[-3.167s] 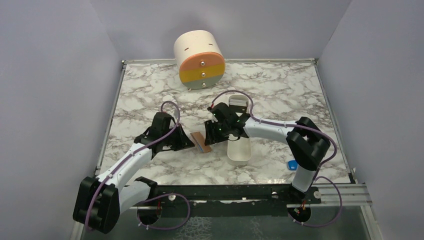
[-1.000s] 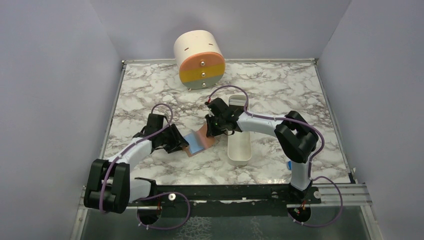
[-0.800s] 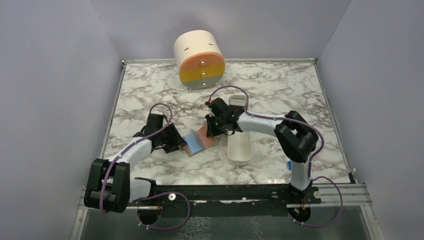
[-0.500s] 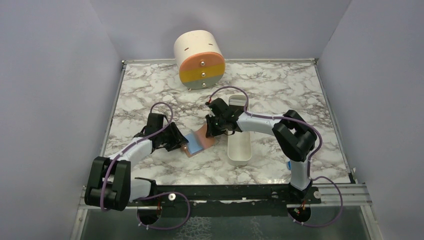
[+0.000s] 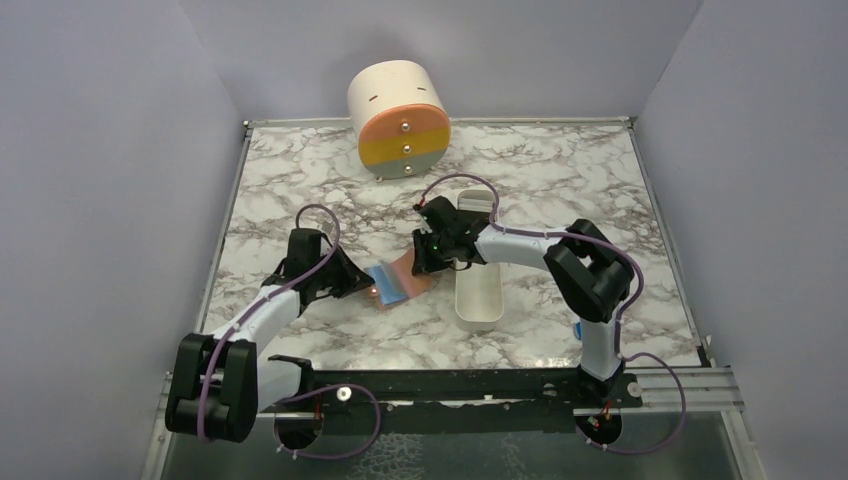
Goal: Put the credit cards into the card holder
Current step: Open the card holder at the center of the board.
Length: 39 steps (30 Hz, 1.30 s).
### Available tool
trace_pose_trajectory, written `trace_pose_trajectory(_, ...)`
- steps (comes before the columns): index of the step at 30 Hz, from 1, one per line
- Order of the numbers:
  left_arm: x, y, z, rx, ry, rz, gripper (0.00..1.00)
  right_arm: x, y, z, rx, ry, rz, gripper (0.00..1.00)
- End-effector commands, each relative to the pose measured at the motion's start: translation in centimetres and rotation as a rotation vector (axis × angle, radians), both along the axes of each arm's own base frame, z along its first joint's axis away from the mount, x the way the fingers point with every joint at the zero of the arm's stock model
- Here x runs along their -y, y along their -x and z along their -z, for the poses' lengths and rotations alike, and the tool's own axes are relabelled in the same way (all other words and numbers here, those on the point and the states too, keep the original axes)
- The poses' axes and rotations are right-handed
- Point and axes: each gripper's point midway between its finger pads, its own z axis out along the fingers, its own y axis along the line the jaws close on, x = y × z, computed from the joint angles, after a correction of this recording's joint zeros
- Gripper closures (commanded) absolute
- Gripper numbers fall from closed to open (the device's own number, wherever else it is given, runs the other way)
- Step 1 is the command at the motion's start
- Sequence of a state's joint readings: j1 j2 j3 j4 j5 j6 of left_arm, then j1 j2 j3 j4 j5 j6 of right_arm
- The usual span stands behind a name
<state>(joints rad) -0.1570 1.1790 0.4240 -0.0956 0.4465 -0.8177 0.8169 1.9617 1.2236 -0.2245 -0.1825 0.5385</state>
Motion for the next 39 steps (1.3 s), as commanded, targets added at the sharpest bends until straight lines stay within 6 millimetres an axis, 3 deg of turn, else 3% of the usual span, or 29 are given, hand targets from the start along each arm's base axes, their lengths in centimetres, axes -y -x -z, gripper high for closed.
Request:
trace_pose_trajectory(1,2.0,-0.5,-3.5,0.11,0.117,0.073,0.99,-0.6,0.7,-1.7,0.003,-0.015,-0.037,0.83)
trace_pose_trajectory(5,2.4,-0.2,-4.0,0.119,0.135,0.109,1.0,-0.2,0.2,-5.2,0.067,-0.017,-0.049,0.68)
trace_pose_trajectory(10,2.6,0.2,-4.3,0.13,0.142,0.143,1.0,-0.2,0.6,-9.1,0.108,-0.055,-0.092,0.57)
trace_pose_trajectory(19,2.8,0.4,-4.6,0.135,0.155,0.161,1.0,-0.9,3.0,-10.7,0.046,-0.165,-0.13,0.52)
trace_pose_trajectory(31,2.9,1.1,-4.1,0.119,0.167,0.165,1.0,-4.0,6.0,-7.9,-0.078,-0.245,-0.188,0.44)
trace_pose_trajectory(39,2.9,1.3,-3.7,0.108,0.167,0.162,1.0,-4.7,6.0,-5.4,-0.118,-0.216,-0.172,0.41)
